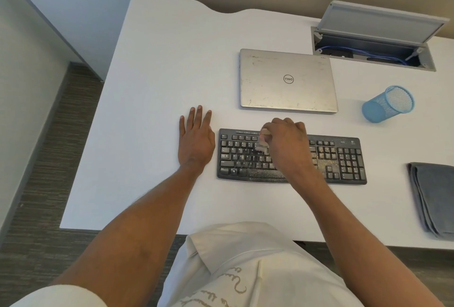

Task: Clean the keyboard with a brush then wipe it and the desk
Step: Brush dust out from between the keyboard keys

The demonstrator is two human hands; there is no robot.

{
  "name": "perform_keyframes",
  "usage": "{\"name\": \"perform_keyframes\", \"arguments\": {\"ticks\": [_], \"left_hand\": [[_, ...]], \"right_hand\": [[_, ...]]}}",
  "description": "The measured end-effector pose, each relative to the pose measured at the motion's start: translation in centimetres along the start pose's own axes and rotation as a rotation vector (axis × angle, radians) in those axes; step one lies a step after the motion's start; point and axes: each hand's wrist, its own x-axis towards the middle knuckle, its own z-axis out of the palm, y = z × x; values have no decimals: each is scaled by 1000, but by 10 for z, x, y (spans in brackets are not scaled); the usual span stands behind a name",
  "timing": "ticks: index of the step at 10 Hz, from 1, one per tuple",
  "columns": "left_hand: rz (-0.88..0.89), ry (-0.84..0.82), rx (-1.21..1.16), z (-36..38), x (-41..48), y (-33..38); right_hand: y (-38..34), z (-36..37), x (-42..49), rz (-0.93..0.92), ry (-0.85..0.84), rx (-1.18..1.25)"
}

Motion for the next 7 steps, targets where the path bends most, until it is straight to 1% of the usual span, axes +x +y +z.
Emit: {"name": "perform_keyframes", "arguments": {"ticks": [1,2,3,4,5,6,7], "left_hand": [[2,1,-2,0,0,0],[2,-3,-2,0,0,0],[1,-5,-4,0,-1,0],[-2,-5,-4,1,0,-1],[0,0,1,2,0,-1],[3,1,-1,2,0,-1],[4,7,-1,2,0,0]], "right_hand": [[-27,5,2,-88,-33,149],[-41,13,0,-143,-27,169],[-38,17,-4,-157,-23,62],[-26,12,-7,-111,-25,-1],[-10,1,-14,-24,-36,-135],[-8,-3,-16,9,-23,-191],[-19,-3,-8,-26,29,26]]}}
